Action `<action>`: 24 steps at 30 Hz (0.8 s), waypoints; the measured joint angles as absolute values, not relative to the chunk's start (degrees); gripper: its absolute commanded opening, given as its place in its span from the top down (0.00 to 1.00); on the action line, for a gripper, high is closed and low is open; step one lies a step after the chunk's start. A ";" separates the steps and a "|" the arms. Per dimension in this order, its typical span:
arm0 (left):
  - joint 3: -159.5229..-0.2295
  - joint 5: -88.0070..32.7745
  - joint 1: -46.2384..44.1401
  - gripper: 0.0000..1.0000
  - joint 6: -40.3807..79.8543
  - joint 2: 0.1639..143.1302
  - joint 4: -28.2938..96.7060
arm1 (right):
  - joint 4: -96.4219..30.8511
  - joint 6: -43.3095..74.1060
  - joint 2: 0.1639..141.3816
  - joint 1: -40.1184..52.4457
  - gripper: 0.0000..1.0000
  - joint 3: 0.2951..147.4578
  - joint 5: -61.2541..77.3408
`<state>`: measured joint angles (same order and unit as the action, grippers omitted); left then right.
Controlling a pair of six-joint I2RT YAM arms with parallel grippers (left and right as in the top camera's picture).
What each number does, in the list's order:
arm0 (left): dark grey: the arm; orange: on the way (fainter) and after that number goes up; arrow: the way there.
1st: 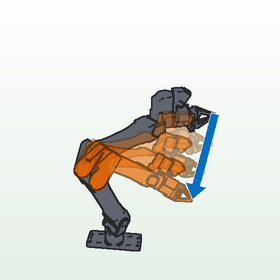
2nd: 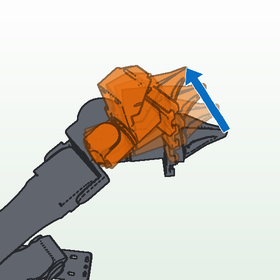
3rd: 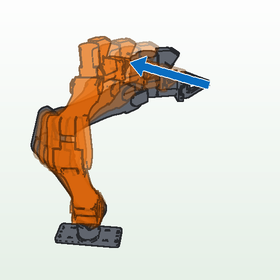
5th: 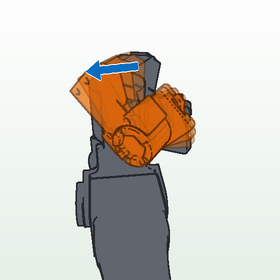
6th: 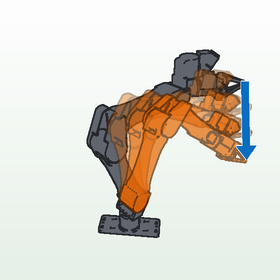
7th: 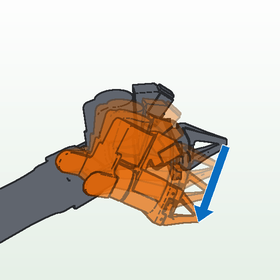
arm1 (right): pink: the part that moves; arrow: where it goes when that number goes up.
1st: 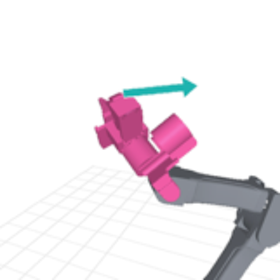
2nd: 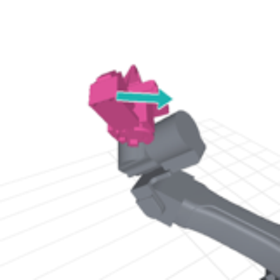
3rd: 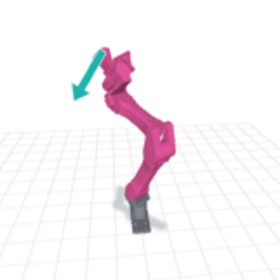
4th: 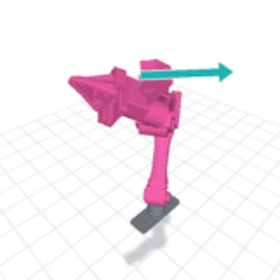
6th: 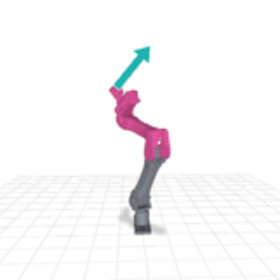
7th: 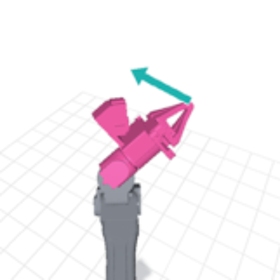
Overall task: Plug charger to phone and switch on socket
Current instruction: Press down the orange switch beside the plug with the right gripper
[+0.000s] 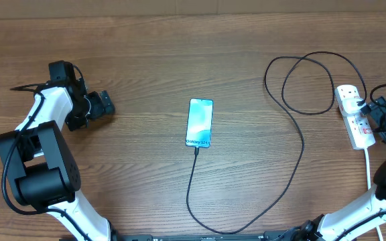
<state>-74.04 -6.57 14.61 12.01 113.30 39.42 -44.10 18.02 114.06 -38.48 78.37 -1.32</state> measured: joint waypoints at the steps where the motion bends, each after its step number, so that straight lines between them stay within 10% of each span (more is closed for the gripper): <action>1: -74.04 -6.57 14.61 0.01 12.01 113.30 39.40 | -44.10 18.04 114.06 -38.52 0.00 78.37 -1.28; 24: -74.04 -6.55 14.61 0.00 12.01 113.30 39.40 | -46.06 17.98 113.89 -38.70 0.00 78.37 0.25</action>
<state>-74.04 -6.55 14.61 12.01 113.30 39.40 -46.06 17.98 113.89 -38.70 78.37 0.25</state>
